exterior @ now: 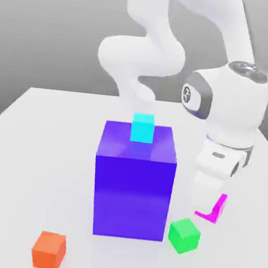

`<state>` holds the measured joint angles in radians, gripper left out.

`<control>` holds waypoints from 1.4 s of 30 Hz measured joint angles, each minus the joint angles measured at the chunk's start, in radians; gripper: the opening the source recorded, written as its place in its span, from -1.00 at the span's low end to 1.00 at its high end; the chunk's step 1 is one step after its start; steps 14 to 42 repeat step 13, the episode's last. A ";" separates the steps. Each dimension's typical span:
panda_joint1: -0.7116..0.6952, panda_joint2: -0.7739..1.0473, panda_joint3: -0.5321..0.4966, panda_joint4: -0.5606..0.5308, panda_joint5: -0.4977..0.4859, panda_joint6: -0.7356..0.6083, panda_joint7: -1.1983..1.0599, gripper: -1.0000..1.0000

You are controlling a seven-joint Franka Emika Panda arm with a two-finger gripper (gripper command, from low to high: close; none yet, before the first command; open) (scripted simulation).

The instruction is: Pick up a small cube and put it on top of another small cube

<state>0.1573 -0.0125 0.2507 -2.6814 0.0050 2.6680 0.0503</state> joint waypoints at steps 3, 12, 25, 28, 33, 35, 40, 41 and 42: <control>-0.013 -0.031 -0.020 -0.025 0.016 -0.005 -0.148 -1.00; -0.007 0.157 -0.067 -0.031 -0.099 0.184 -0.157 1.00; -0.007 0.157 -0.067 -0.031 -0.099 0.184 -0.157 1.00; -0.007 0.157 -0.067 -0.031 -0.099 0.184 -0.157 1.00; -0.007 0.157 -0.067 -0.031 -0.099 0.184 -0.157 1.00; -0.007 0.157 -0.067 -0.031 -0.099 0.184 -0.157 1.00; -0.007 0.157 -0.067 -0.031 -0.099 0.184 -0.157 1.00; -0.007 0.157 -0.067 -0.031 -0.099 0.184 -0.157 1.00; -0.007 0.157 -0.067 -0.031 -0.099 0.184 -0.157 1.00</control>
